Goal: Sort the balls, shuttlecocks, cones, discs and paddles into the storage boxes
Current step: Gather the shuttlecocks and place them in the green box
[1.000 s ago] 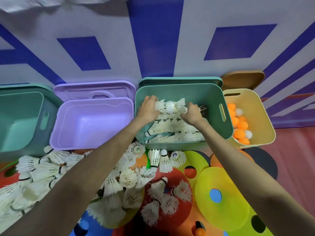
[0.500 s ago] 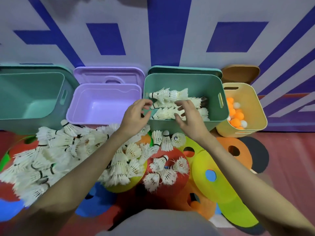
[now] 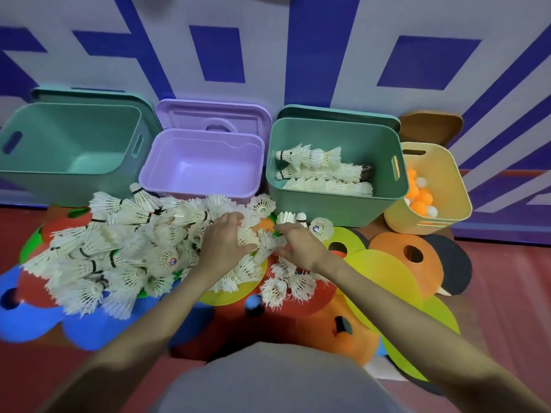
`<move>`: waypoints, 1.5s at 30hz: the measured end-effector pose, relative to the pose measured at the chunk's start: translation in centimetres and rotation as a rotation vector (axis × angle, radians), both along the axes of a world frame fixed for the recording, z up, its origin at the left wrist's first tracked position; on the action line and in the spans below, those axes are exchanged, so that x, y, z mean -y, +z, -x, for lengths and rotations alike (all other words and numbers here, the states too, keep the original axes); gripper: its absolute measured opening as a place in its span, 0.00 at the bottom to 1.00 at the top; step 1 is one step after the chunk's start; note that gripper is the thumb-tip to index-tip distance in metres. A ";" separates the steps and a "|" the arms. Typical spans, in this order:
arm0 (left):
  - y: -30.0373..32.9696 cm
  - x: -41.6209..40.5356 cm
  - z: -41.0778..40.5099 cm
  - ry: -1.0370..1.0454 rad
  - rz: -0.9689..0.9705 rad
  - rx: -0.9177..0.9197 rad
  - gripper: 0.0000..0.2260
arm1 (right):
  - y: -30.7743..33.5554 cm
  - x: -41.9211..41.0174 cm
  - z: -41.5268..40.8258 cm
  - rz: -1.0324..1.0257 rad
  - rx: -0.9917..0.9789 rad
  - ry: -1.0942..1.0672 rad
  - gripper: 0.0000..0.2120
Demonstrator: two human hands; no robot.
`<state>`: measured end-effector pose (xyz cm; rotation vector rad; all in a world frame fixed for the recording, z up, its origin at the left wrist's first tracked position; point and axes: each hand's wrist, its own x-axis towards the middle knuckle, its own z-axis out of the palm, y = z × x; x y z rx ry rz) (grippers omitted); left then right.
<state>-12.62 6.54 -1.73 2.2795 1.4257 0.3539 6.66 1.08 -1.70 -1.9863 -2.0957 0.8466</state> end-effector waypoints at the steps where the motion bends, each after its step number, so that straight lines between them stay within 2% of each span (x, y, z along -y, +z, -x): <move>1: -0.1 0.1 0.1 0.008 -0.021 -0.056 0.30 | -0.4 -0.3 0.5 0.014 0.023 -0.019 0.22; 3: -0.3 0.4 0.1 0.023 -0.059 -0.117 0.29 | -0.6 -0.6 1.2 0.034 0.048 -0.046 0.18; 5: -0.4 0.5 0.0 0.030 -0.094 -0.143 0.28 | -0.5 -0.7 1.7 0.041 0.046 -0.064 0.07; 8: -0.5 0.6 -0.4 -0.012 -0.154 -0.266 0.27 | -0.3 -0.2 1.7 0.006 0.023 -0.095 0.10; 14: -0.2 0.6 -1.9 -0.098 -0.227 -0.586 0.28 | 1.1 0.5 0.1 -0.103 -0.046 -0.201 0.05; 17: -0.4 0.7 -2.3 -0.097 -0.242 -0.673 0.25 | 1.9 1.0 -0.7 -0.181 -0.085 -0.268 0.05; 20: -0.6 0.7 -2.5 -0.091 -0.271 -0.696 0.26 | 2.4 1.9 -1.4 -0.225 -0.112 -0.322 0.07; 26: -0.1 0.9 -2.0 -0.016 -0.153 -0.482 0.33 | 2.8 3.7 -2.7 -0.314 -0.191 -0.428 0.07; 31: 0.8 2.1 -0.4 0.029 -0.120 0.023 0.35 | 4.3 5.6 -2.5 -0.531 -0.279 -0.404 0.06; 33: 1.5 2.8 0.0 0.006 -0.077 0.153 0.35 | 5.0 6.1 -1.9 -0.618 -0.270 -0.356 0.05; 38: 1.6 3.3 0.5 -0.052 -0.045 0.202 0.36 | 5.0 6.0 -0.5 -0.709 -0.247 -0.214 0.06; 41: 1.7 3.4 0.6 -0.064 -0.010 0.268 0.34 | 4.8 5.6 0.2 -0.665 -0.255 -0.122 0.07; 45: 2.1 3.9 0.7 -0.053 0.073 0.460 0.33 | 4.8 5.1 1.3 -0.559 -0.217 0.071 0.09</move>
